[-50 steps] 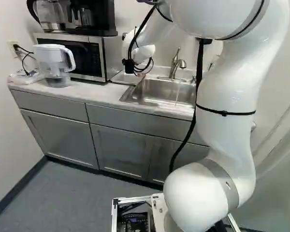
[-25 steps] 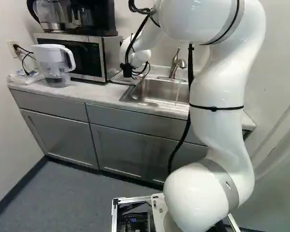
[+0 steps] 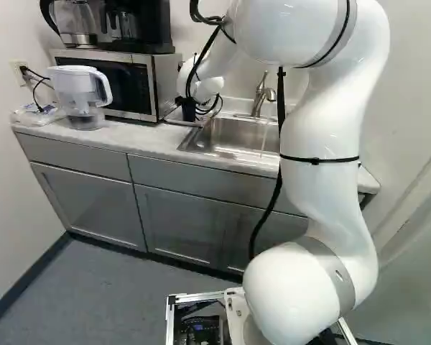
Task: Rinse the cup and place it in the tray
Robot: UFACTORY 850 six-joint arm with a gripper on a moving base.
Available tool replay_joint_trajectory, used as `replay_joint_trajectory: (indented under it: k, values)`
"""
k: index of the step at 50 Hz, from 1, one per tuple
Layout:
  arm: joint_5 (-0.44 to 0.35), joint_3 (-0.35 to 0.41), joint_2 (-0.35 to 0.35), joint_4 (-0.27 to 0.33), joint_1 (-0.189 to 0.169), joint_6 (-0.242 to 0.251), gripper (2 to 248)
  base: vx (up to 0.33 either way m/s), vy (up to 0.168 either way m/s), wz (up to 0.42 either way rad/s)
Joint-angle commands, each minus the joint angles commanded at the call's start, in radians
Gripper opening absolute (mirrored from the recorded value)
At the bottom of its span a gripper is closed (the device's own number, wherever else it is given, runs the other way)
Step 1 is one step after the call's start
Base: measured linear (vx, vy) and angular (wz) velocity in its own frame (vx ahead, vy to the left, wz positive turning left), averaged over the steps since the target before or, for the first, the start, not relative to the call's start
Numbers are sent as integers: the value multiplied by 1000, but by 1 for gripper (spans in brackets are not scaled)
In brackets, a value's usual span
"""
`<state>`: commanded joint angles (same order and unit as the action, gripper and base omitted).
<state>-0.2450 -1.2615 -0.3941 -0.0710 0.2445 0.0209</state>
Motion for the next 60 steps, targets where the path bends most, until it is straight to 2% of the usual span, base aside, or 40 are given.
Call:
replay_joint_trajectory:
  k: [4,5,41,60]
  values:
    - [0,0,0,0,0,0,207,0,0,0]
    - [0,0,0,0,0,0,243,0,0,0]
    - [0,0,0,0,0,0,247,0,0,0]
    - [0,-6,25,0,0,0,247,0,0,0]
